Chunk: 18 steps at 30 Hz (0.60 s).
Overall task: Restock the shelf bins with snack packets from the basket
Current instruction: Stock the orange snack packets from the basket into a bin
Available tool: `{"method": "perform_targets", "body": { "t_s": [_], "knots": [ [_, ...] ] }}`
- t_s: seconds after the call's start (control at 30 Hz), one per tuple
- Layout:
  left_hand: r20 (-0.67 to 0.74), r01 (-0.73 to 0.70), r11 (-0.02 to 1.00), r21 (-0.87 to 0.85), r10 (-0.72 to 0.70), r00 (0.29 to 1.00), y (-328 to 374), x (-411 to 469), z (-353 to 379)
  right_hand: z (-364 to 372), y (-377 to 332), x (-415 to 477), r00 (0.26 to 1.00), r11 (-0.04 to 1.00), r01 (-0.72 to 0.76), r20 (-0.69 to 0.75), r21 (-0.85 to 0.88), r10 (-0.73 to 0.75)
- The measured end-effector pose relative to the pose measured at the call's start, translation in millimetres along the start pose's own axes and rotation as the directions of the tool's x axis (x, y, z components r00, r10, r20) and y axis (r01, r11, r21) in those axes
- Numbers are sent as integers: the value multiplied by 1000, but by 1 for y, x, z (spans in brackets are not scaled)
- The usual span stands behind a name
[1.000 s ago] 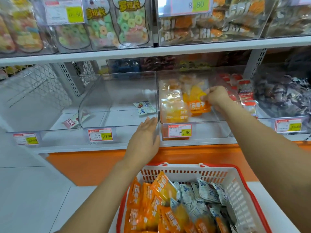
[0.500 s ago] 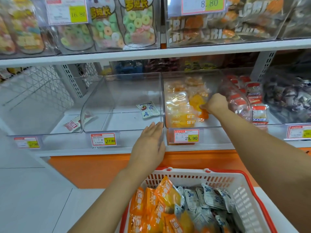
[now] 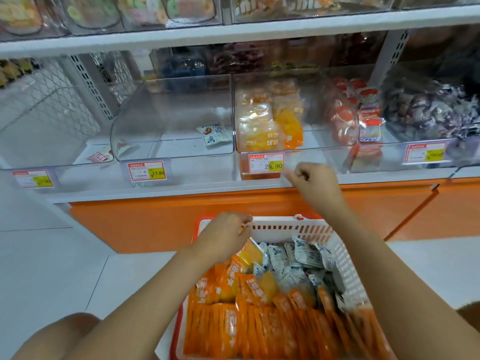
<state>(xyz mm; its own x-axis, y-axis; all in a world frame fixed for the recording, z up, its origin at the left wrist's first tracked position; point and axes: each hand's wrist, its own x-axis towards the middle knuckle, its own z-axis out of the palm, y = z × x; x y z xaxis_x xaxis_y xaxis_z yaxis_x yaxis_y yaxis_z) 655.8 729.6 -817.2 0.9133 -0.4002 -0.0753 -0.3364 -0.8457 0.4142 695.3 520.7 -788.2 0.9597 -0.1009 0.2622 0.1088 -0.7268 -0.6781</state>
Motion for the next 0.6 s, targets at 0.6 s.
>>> {"method": "perform_targets", "body": {
  "t_s": [0.6],
  "knots": [
    [630,29,958,285,-210,747,-17,-57,82,85,79,-167,426,812,120,768,-572,478]
  ]
}}
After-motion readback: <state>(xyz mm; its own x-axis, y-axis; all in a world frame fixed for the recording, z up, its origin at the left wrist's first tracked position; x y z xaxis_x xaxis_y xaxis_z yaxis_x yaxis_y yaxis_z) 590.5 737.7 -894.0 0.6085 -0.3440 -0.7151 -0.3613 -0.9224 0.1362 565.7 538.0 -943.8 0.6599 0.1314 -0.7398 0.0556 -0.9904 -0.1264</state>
